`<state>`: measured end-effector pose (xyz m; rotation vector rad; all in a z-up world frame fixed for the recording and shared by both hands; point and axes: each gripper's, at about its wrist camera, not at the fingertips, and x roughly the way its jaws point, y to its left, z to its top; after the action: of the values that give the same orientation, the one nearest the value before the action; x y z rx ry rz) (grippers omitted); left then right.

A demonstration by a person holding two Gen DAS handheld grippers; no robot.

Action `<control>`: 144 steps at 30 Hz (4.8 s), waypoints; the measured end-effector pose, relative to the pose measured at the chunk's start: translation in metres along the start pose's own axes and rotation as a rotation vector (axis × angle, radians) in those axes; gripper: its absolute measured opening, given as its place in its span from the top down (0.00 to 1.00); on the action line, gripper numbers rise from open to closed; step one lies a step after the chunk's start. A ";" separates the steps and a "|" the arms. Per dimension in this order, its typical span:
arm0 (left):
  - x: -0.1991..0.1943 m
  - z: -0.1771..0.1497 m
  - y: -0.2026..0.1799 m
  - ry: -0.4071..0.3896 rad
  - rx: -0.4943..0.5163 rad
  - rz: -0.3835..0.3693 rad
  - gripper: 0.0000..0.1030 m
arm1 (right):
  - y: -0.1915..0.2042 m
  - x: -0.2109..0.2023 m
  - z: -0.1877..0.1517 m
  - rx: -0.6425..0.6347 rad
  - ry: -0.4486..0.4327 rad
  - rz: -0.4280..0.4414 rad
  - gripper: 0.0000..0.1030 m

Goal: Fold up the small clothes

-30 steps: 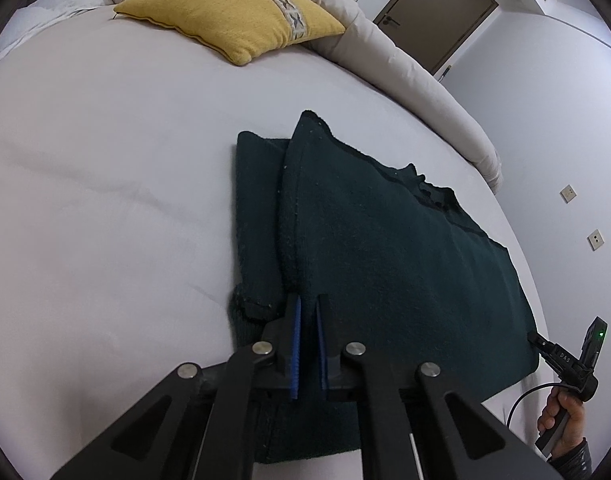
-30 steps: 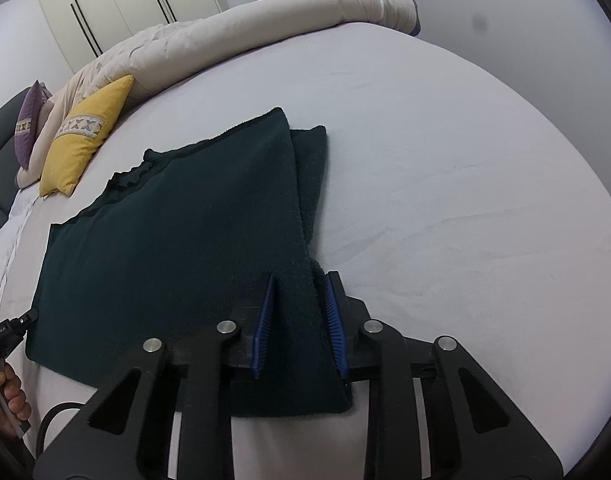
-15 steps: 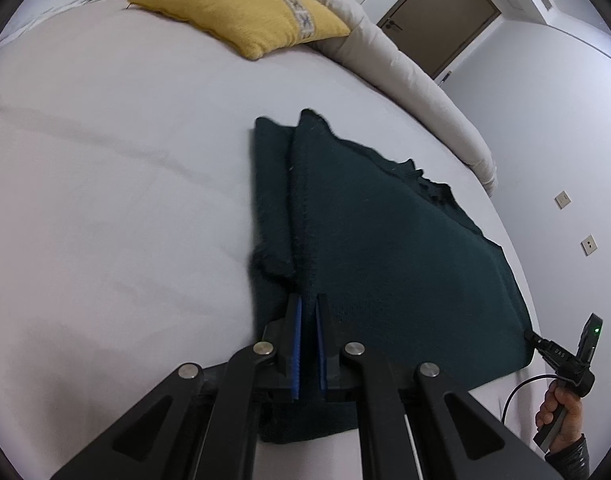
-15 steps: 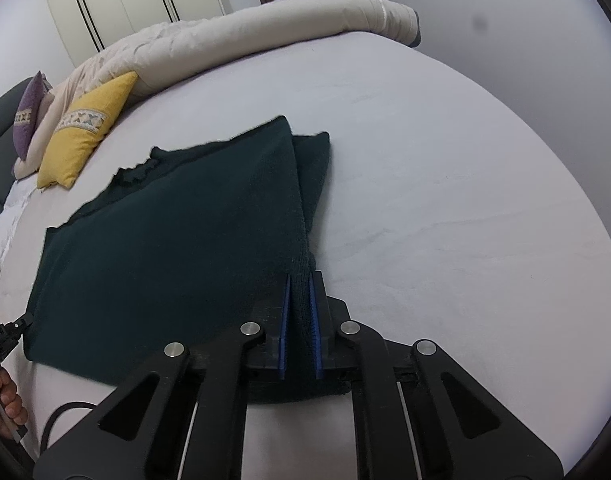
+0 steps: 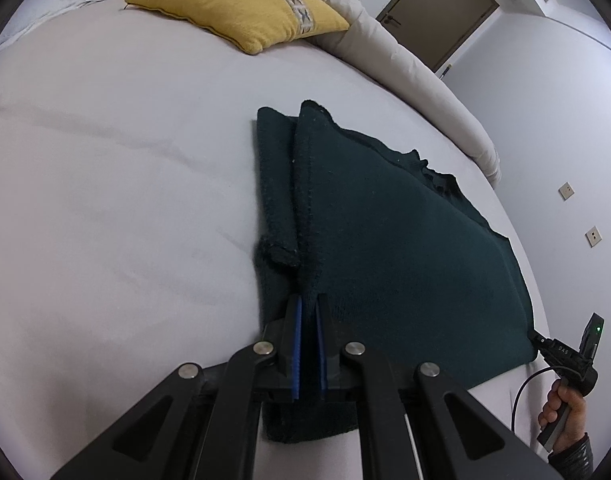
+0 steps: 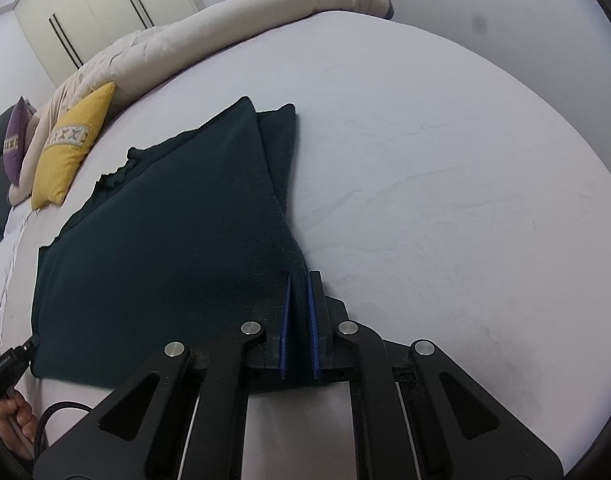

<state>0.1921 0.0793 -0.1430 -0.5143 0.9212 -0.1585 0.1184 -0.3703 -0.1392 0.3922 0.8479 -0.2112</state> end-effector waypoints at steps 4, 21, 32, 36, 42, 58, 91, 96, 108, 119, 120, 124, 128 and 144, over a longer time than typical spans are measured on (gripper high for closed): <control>-0.001 -0.001 0.000 0.000 0.001 0.001 0.92 | -0.004 0.002 -0.004 0.009 -0.003 0.008 0.95; 0.025 0.069 -0.107 -0.126 0.283 0.092 0.68 | 0.107 0.022 0.067 -0.065 0.040 0.326 0.78; 0.095 0.082 -0.077 -0.069 0.279 0.117 0.66 | 0.049 0.132 0.110 0.294 0.063 0.383 1.00; 0.099 0.086 -0.070 -0.078 0.247 0.075 0.66 | -0.005 0.117 0.102 0.410 -0.054 0.363 1.00; 0.090 0.088 -0.068 -0.056 0.210 0.043 0.67 | -0.017 0.070 0.089 0.414 -0.129 0.172 0.92; 0.019 -0.013 -0.063 -0.007 0.268 0.132 0.50 | 0.161 0.049 -0.056 -0.008 0.206 0.500 0.71; 0.022 0.047 0.023 0.110 -0.198 -0.206 0.21 | 0.165 0.012 -0.034 0.099 0.158 0.673 0.60; 0.040 0.058 0.024 0.178 -0.247 -0.249 0.65 | 0.186 0.034 -0.029 0.131 0.194 0.710 0.59; 0.031 0.066 -0.003 0.134 -0.055 -0.101 0.81 | 0.260 0.117 -0.018 0.006 0.329 0.576 0.63; 0.023 0.084 -0.119 0.116 0.163 -0.059 0.82 | 0.186 0.108 0.014 0.190 0.261 0.708 0.62; 0.027 0.084 -0.140 0.120 0.182 -0.073 0.82 | 0.174 0.105 0.021 0.207 0.252 0.706 0.62; 0.062 0.067 -0.208 0.149 0.234 -0.119 0.82 | 0.123 0.097 0.041 0.287 0.228 0.697 0.62; 0.112 0.042 -0.242 0.230 0.209 -0.168 0.79 | 0.085 0.099 0.050 0.339 0.205 0.669 0.62; 0.023 0.040 -0.195 0.104 0.164 -0.296 0.61 | 0.126 0.111 0.059 0.246 0.311 0.595 0.55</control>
<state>0.2540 -0.0835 -0.0446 -0.4916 0.9209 -0.5292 0.2724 -0.2829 -0.1569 0.9039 0.9737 0.3094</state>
